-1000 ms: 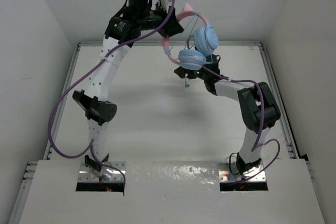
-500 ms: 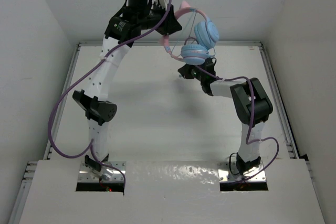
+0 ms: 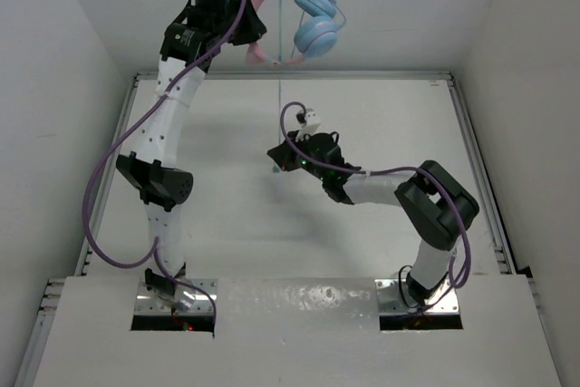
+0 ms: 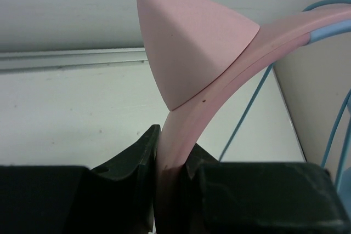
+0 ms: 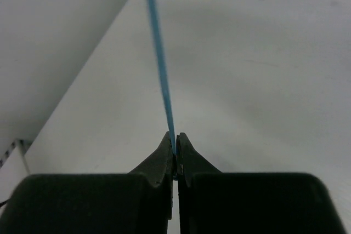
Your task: Wrap the headphones
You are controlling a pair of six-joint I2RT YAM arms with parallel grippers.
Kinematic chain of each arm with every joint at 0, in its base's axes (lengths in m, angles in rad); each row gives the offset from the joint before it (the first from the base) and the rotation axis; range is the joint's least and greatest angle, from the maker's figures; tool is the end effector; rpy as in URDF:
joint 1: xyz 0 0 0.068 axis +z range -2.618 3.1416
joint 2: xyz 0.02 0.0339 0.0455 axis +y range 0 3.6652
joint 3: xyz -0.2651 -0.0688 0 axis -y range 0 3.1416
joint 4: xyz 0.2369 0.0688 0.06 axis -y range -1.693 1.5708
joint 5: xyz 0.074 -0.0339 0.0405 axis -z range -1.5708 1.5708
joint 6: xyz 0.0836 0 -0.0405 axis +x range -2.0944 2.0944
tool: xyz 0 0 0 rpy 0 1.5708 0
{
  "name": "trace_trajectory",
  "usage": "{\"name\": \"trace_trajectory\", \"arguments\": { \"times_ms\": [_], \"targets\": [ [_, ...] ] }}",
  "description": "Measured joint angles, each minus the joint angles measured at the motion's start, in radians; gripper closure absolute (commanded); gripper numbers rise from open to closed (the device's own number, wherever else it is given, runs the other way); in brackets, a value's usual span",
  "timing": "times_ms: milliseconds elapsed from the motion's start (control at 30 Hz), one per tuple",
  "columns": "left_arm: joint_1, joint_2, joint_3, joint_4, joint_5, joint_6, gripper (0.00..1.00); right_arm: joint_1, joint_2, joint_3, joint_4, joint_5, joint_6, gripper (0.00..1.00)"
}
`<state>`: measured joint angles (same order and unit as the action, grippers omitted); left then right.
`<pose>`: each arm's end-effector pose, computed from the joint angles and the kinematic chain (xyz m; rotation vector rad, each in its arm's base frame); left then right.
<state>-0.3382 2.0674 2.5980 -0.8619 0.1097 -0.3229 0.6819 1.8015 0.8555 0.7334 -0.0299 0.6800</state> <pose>0.4392 -0.1642 0.4671 0.0907 1.9364 -0.5492 0.3260 0.2678 0.1813 -0.0247 1.8977 0.9863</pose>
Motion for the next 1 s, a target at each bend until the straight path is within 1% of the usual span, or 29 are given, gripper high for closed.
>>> {"name": "trace_trajectory", "arguments": {
  "times_ms": [100, 167, 333, 500, 767, 1000],
  "targets": [
    [0.016, 0.002, 0.000, -0.020, -0.074, -0.051, 1.00, 0.098, -0.051, -0.001, 0.007, 0.008, -0.029, 1.00],
    [0.020, 0.003, 0.000, -0.037, -0.122, -0.074, 1.00, 0.137, -0.080, -0.001, -0.002, 0.018, -0.064, 1.00],
    [0.024, 0.007, -0.032, -0.048, -0.229, -0.086, 1.00, 0.194, -0.127, 0.024, -0.080, 0.002, -0.159, 1.00],
    [0.027, 0.015, -0.077, -0.042, -0.317, -0.068, 1.00, 0.217, -0.183, 0.029, -0.150, -0.015, -0.202, 1.00],
    [0.036, 0.021, -0.080, -0.015, -0.337, -0.011, 1.00, 0.213, -0.260, -0.032, -0.213, 0.023, -0.247, 1.00],
    [0.036, 0.021, -0.080, -0.030, -0.300, 0.020, 1.00, 0.207, -0.270, -0.066, -0.268, 0.060, -0.285, 1.00]
  ]
}}
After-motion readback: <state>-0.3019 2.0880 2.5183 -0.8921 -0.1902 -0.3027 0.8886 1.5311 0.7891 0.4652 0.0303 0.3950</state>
